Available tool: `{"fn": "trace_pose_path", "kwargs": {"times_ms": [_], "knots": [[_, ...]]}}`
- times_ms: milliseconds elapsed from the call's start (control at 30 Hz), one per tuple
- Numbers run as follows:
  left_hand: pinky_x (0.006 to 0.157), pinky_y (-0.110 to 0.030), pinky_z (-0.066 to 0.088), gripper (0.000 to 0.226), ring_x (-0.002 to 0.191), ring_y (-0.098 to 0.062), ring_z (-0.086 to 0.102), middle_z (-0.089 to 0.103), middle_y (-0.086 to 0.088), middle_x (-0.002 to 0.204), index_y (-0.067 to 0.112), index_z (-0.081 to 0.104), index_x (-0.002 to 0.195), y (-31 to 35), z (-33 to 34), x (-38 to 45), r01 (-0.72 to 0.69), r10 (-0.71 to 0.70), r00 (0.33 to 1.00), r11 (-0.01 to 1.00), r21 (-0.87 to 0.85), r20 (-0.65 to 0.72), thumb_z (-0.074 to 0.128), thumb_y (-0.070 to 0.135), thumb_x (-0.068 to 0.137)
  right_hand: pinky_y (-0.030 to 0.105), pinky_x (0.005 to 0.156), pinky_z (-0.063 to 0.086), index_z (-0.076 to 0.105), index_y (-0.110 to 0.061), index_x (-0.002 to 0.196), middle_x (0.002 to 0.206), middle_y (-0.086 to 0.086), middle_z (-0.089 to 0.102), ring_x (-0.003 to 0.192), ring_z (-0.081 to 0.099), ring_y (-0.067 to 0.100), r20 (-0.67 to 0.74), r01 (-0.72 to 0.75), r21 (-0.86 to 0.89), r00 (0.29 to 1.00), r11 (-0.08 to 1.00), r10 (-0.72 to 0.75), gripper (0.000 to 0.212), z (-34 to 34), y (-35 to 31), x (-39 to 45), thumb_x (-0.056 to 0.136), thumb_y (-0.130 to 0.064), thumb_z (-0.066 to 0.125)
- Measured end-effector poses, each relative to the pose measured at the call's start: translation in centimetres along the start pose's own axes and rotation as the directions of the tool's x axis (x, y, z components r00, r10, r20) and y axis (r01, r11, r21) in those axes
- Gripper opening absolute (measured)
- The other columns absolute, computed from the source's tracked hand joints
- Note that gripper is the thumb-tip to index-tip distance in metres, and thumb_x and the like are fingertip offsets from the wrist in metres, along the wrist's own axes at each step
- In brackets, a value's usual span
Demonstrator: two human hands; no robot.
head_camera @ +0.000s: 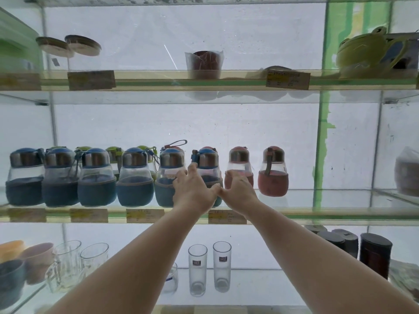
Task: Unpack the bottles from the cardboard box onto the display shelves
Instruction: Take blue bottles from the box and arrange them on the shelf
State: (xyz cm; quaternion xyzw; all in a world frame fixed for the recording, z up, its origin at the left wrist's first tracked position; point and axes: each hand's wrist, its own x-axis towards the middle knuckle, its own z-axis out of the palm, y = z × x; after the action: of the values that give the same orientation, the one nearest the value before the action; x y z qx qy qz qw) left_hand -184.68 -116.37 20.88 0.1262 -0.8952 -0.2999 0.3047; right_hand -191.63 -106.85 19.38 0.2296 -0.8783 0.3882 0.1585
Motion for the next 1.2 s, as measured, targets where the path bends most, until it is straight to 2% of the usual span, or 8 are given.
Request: {"fn": "trace_pose_path", "kwargs": {"times_ms": [167,333,533,667,800,1000,1100,1200], "knots": [[0.106,-0.039,0.033,0.077,0.134,-0.029,0.027,0.030,-0.014,0.143,0.014,0.021,0.146,0.6,0.2,-0.4,-0.018,0.018,1.000,0.999,-0.032,0.009,0.063,0.040,0.086,0.031,0.097,0.038,0.036,-0.012,0.142,0.137,0.012,0.043,0.124,0.045,0.024,-0.003,-0.026,-0.005,1.000,1.000,0.026,0.063,-0.7,0.2,-1.2,0.090,-0.042,0.054],[0.106,-0.037,0.032,0.075,0.134,-0.029,0.029,0.030,-0.014,0.144,0.013,0.021,0.146,1.5,0.3,-0.2,-0.042,0.043,0.999,0.997,-0.067,0.012,0.061,0.038,0.088,0.029,0.096,0.039,0.043,-0.015,0.136,0.133,0.008,0.049,0.122,0.047,0.021,-0.029,-0.046,0.021,0.998,0.999,0.047,0.061,-1.9,0.7,-1.4,0.088,-0.049,0.057],[0.107,-0.036,0.030,0.073,0.131,-0.030,0.035,0.034,-0.016,0.140,0.011,0.024,0.145,2.1,1.2,-0.3,-0.058,0.062,0.998,0.992,-0.111,0.033,0.062,0.035,0.087,0.030,0.099,0.036,0.042,-0.015,0.138,0.136,0.010,0.045,0.126,0.043,0.022,-0.061,-0.063,0.022,0.996,0.998,0.065,0.057,-3.1,1.3,-1.8,0.090,-0.042,0.058],[0.108,-0.036,0.030,0.072,0.130,-0.030,0.035,0.033,-0.015,0.141,0.012,0.026,0.144,2.5,2.5,-0.8,-0.080,0.089,0.993,0.991,-0.109,0.081,0.062,0.038,0.087,0.033,0.103,0.034,0.036,-0.013,0.142,0.140,0.013,0.042,0.130,0.040,0.026,-0.049,-0.091,0.016,0.995,0.996,0.092,0.066,-3.6,2.5,-1.4,0.088,-0.044,0.059],[0.107,-0.033,0.029,0.069,0.132,-0.027,0.033,0.033,-0.013,0.142,0.012,0.028,0.144,3.5,3.3,-0.2,-0.121,0.125,0.991,0.989,-0.088,0.038,0.061,0.037,0.088,0.033,0.103,0.035,0.033,-0.010,0.144,0.142,0.013,0.041,0.131,0.040,0.026,-0.053,-0.084,-0.010,0.995,0.996,0.083,0.073,-4.2,3.8,-0.1,0.087,-0.048,0.059],[0.104,-0.034,0.034,0.070,0.128,-0.028,0.038,0.033,-0.014,0.140,0.012,0.029,0.143,6.3,4.8,1.5,-0.122,0.123,0.992,0.990,-0.076,0.020,0.063,0.037,0.086,0.033,0.096,0.040,0.036,-0.013,0.143,0.125,0.008,0.052,0.114,0.051,0.022,-0.063,-0.075,0.053,0.995,0.996,0.078,0.072,-6.5,5.8,2.4,0.085,-0.047,0.062],[0.106,-0.036,0.032,0.071,0.129,-0.028,0.037,0.034,-0.014,0.139,0.011,0.029,0.142,7.6,6.0,2.1,-0.115,0.115,0.993,0.991,-0.069,0.003,0.063,0.038,0.086,0.036,0.100,0.039,0.035,-0.014,0.143,0.138,0.010,0.046,0.124,0.046,0.025,-0.074,-0.076,0.035,0.994,0.996,0.079,0.070,-7.9,6.9,3.1,0.086,-0.046,0.062],[0.106,-0.039,0.036,0.069,0.127,-0.029,0.039,0.036,-0.014,0.138,0.015,0.030,0.141,8.5,7.3,2.7,-0.101,0.102,0.995,0.991,-0.086,0.014,0.063,0.039,0.086,0.032,0.095,0.040,0.037,-0.012,0.141,0.137,0.011,0.045,0.123,0.046,0.025,-0.090,-0.080,0.037,0.992,0.996,0.083,0.066,-9.2,8.0,3.2,0.087,-0.041,0.062]]}}
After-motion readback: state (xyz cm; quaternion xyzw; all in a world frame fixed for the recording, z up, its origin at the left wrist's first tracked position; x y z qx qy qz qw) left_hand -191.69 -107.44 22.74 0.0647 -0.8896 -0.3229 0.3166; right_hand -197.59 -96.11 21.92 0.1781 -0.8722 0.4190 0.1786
